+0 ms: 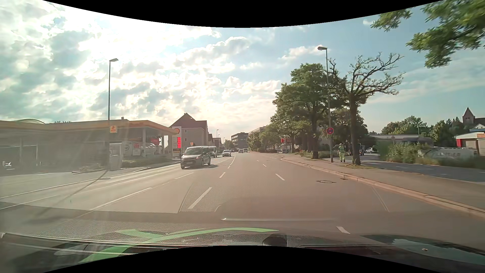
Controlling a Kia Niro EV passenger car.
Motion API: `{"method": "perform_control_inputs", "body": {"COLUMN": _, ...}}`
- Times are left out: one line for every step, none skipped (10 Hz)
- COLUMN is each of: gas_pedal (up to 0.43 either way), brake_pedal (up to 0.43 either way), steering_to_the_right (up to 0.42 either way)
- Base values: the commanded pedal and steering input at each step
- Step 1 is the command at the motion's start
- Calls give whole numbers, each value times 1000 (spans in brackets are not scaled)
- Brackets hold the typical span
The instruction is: Follow the waypoints while adhering to traffic rules and regulations
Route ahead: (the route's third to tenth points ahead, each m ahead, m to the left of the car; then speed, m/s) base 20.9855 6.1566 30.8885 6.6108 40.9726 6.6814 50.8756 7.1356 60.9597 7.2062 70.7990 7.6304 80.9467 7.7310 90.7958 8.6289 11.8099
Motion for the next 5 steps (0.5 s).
{"method": "perform_control_inputs", "body": {"gas_pedal": 150, "brake_pedal": 0, "steering_to_the_right": -18}}
{"method": "perform_control_inputs", "body": {"gas_pedal": 150, "brake_pedal": 0, "steering_to_the_right": -18}}
{"method": "perform_control_inputs", "body": {"gas_pedal": 150, "brake_pedal": 0, "steering_to_the_right": -18}}
{"method": "perform_control_inputs", "body": {"gas_pedal": 150, "brake_pedal": 0, "steering_to_the_right": -18}}
{"method": "perform_control_inputs", "body": {"gas_pedal": 150, "brake_pedal": 0, "steering_to_the_right": -18}}
